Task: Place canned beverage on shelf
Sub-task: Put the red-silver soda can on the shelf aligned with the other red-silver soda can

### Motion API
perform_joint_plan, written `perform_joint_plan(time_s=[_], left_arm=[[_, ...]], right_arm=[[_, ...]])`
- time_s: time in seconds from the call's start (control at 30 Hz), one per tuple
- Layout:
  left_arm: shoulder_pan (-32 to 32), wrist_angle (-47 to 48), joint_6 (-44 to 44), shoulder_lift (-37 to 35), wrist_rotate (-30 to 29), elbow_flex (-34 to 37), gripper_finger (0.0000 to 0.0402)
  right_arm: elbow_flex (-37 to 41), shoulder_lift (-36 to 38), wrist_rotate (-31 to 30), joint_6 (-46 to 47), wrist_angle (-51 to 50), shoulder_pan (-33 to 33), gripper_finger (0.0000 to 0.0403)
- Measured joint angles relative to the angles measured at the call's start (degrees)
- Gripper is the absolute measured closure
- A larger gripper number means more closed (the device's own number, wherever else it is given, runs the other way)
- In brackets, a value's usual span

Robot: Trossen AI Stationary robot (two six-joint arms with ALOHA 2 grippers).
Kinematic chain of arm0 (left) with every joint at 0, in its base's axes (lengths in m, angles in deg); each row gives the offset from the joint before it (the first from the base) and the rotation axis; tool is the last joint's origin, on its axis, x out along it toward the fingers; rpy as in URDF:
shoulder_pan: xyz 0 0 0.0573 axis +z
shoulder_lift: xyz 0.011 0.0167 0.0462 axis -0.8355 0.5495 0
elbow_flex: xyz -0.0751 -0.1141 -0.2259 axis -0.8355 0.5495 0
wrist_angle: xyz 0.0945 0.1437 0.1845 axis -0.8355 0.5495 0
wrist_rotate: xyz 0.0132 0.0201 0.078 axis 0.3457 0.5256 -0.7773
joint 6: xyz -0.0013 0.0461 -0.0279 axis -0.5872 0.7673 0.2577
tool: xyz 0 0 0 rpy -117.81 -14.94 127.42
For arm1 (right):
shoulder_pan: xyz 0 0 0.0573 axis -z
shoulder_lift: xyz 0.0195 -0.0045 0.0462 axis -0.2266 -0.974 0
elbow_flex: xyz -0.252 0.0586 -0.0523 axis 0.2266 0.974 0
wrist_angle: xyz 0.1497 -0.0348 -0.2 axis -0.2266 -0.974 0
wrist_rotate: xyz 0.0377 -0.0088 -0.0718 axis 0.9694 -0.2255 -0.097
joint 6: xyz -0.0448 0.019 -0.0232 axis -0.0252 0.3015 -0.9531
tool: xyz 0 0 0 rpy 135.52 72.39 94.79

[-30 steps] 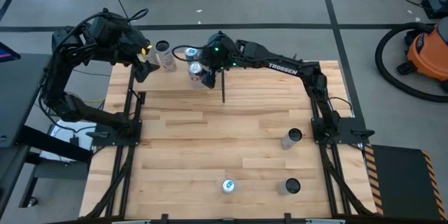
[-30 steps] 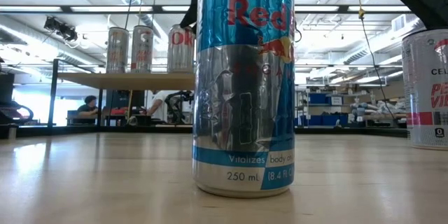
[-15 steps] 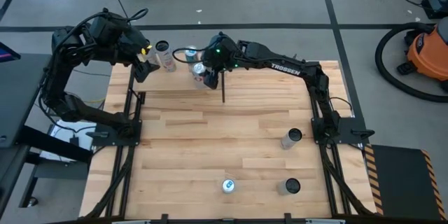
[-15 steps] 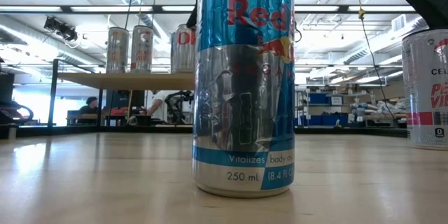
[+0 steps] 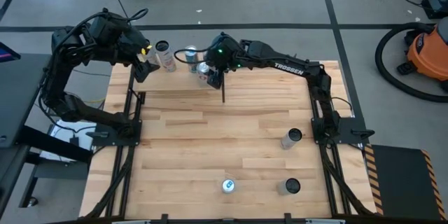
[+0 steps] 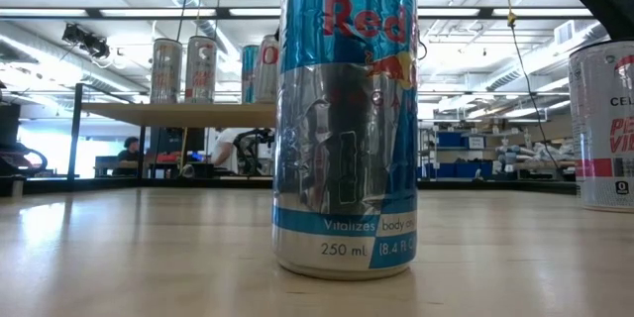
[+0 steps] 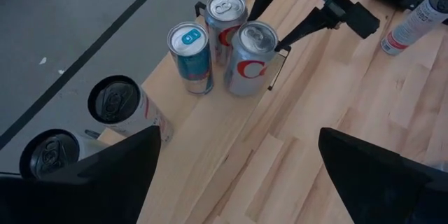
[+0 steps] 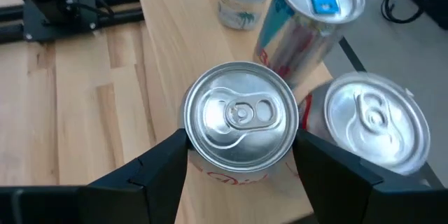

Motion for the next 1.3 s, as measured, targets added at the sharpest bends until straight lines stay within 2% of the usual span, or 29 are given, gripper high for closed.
perform_joint_plan(time_s=[0.3,0.77,0.97,1.3], left_arm=[[0.0,0.0,-0.04,0.0,-0.02,0.0,0.0012],[0.02,-0.02,-1.14,0.0,0.0,0.0,0.0012],[0.0,-0.02,-1.44,0.02,0.0,0.0,0.0012],[0.02,0.0,-1.42,0.09,0.0,0.0,0.0012]], right_arm=[[0.49,0.27,-2.86,-0.2,-3.69,0.8,0.0146],[0.16,2.66,-1.76,-1.22,-2.9,0.74,0.0146],[0.11,3.27,0.87,-2.09,-3.45,0.87,0.0145],[0.09,3.79,0.88,-2.09,-5.7,0.79,0.0145]])
